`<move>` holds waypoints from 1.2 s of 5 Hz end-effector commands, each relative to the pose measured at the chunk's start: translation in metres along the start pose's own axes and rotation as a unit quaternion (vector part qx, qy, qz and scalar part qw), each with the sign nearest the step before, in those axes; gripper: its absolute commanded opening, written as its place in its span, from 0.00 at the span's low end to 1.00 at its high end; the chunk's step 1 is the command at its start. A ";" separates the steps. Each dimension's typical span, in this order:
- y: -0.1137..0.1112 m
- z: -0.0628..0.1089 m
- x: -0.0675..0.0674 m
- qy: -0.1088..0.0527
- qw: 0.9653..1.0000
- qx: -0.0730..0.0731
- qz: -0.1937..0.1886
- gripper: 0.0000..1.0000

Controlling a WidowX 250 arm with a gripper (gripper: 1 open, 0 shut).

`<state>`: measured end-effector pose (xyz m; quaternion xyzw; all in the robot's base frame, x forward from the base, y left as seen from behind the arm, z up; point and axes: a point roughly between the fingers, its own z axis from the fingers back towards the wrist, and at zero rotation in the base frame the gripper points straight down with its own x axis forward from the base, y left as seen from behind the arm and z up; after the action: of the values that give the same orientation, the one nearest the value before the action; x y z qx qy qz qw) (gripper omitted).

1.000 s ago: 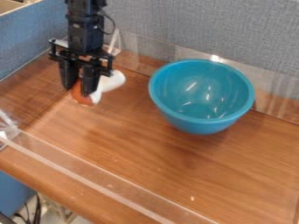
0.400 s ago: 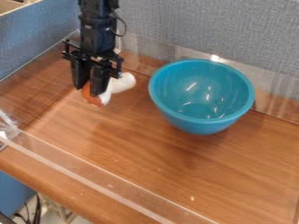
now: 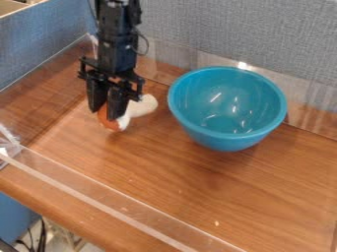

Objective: Remove the mushroom from inside the blue bowl and put it on the table

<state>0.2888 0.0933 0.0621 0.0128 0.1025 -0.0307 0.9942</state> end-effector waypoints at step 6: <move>0.023 0.066 -0.024 -0.082 0.995 0.000 0.048 1.00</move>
<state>0.2750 0.1107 0.1082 0.0003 0.0603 0.0113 0.9981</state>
